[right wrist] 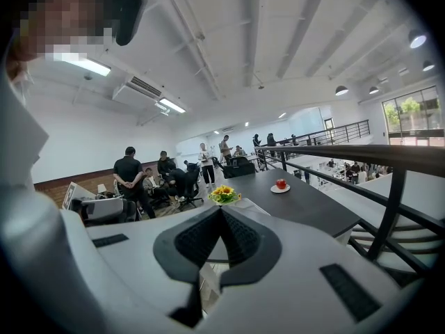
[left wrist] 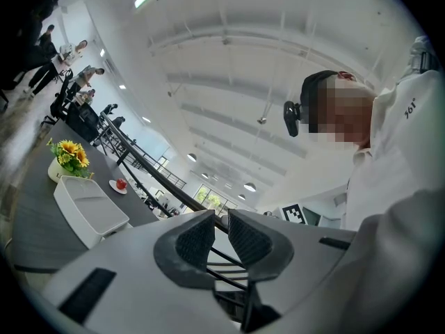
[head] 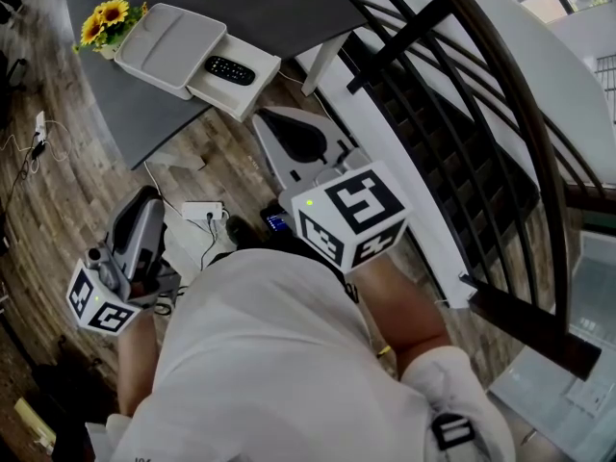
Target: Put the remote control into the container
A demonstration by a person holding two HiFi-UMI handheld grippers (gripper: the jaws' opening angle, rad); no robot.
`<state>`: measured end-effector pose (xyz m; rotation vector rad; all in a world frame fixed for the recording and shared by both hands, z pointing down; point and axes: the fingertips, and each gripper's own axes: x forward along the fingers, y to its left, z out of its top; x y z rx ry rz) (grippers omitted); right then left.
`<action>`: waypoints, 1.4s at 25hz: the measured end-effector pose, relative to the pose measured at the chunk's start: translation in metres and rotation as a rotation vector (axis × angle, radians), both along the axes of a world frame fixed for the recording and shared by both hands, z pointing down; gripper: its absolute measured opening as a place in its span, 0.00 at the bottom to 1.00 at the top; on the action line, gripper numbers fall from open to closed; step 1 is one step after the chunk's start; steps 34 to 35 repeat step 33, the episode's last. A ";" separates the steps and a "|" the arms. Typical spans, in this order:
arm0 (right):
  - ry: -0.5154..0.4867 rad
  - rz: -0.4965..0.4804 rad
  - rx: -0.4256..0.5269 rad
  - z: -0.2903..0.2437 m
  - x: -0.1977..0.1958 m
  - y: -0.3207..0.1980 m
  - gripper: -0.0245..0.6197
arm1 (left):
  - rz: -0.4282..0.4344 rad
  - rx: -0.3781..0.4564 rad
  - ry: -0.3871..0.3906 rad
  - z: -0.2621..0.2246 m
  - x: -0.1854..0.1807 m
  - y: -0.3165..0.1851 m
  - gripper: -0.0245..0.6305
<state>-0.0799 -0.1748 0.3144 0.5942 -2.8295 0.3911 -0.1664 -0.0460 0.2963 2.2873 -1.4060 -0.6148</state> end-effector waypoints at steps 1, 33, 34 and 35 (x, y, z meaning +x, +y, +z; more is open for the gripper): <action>0.001 0.001 0.001 -0.001 -0.001 -0.001 0.04 | 0.001 -0.001 0.000 0.000 -0.001 0.000 0.13; 0.037 -0.011 0.018 0.004 -0.011 -0.004 0.04 | 0.021 -0.016 0.004 0.004 -0.005 -0.006 0.13; 0.037 -0.011 0.018 0.004 -0.011 -0.004 0.04 | 0.021 -0.016 0.004 0.004 -0.005 -0.006 0.13; 0.037 -0.011 0.018 0.004 -0.011 -0.004 0.04 | 0.021 -0.016 0.004 0.004 -0.005 -0.006 0.13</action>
